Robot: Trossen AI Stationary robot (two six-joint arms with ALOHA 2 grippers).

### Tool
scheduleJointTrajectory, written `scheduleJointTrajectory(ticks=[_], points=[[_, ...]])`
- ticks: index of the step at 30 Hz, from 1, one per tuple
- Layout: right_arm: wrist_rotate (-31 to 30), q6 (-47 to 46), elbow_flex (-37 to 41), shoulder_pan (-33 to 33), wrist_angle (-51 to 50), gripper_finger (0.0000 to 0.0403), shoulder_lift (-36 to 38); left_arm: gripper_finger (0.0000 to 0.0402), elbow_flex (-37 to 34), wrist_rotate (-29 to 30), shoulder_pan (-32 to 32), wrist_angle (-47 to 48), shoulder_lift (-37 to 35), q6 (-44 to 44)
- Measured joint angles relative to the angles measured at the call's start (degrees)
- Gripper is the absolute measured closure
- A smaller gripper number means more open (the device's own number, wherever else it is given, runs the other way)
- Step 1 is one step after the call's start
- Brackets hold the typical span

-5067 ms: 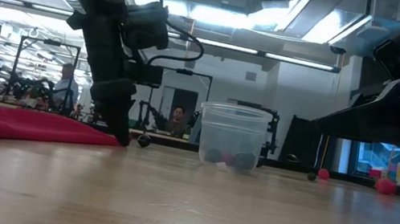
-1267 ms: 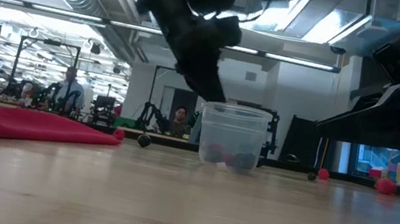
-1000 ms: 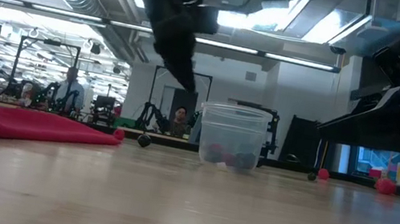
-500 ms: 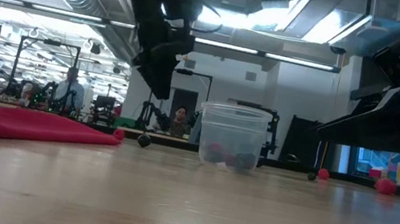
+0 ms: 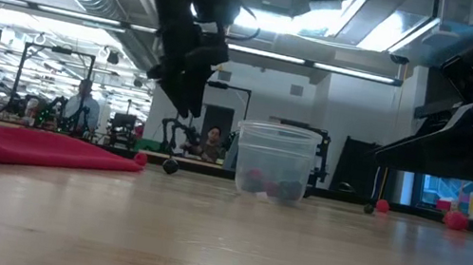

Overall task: Pick and placing Produce into tupperware
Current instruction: Put the black cherries into the transparent bin

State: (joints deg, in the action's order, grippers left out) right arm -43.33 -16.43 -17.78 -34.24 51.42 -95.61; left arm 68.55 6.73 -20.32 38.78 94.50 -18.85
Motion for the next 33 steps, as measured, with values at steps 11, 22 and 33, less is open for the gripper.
scheduleJointTrajectory(ticks=[11,22,33], points=[[0.0,0.02,0.0,0.0,0.2,0.0139,0.0,0.0233,-2.02,0.06,-0.02,-2.59,4.42,-1.72],[0.0,-0.07,0.04,0.0,0.01,0.0139,0.0,0.0233,-2.06,-1.33,-0.2,-2.74,10.51,-1.16],[0.0,-0.08,0.04,0.0,0.0,0.0139,0.0,0.0233,-2.0,-1.49,-0.17,-3.54,12.7,-1.55]])
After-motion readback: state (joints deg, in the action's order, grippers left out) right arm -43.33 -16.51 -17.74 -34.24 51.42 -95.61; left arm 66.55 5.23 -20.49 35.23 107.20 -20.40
